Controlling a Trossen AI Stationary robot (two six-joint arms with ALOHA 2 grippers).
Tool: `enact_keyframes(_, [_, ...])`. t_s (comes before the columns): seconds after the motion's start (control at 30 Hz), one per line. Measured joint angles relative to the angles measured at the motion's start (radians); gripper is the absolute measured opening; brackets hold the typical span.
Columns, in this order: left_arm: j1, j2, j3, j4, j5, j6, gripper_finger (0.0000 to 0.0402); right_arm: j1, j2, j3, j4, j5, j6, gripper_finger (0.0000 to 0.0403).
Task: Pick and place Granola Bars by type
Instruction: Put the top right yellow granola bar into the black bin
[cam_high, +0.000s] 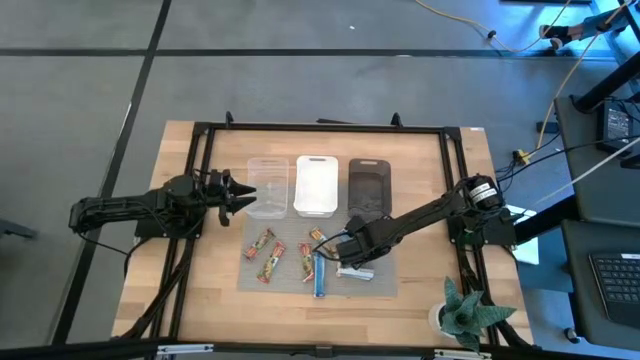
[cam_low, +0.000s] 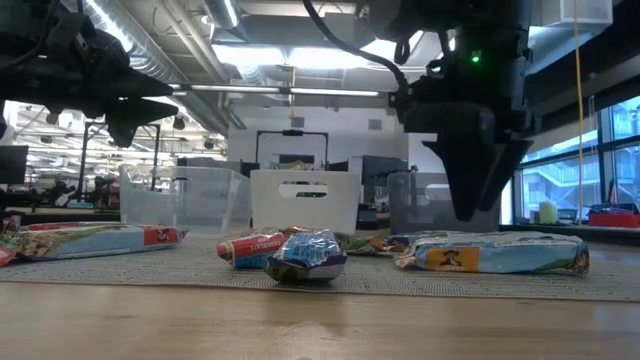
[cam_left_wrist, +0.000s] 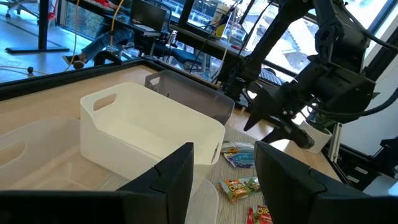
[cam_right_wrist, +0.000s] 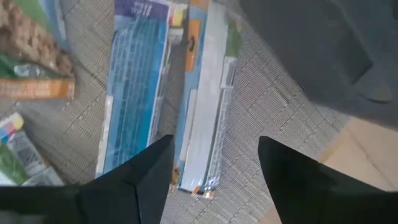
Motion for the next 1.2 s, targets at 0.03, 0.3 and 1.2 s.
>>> enact_keyframes(0.03, [0.0, 0.0, 0.0, 0.0, 0.0, 0.0, 0.0162, 0.0, 0.0, 0.0, 0.0, 0.003, 0.001, 0.0236])
enact_keyframes(0.3, [0.0, 0.0, 0.0, 0.0, 0.0, 0.0, 0.0162, 0.001, 0.001, -0.076, 0.116, -0.009, 0.053, 0.0236])
enact_keyframes(1.2, [0.0, 0.0, 0.0, 0.0, 0.0, 0.0, 0.0162, 0.001, -0.005, -0.177, 0.267, -0.053, 0.109, 0.0196])
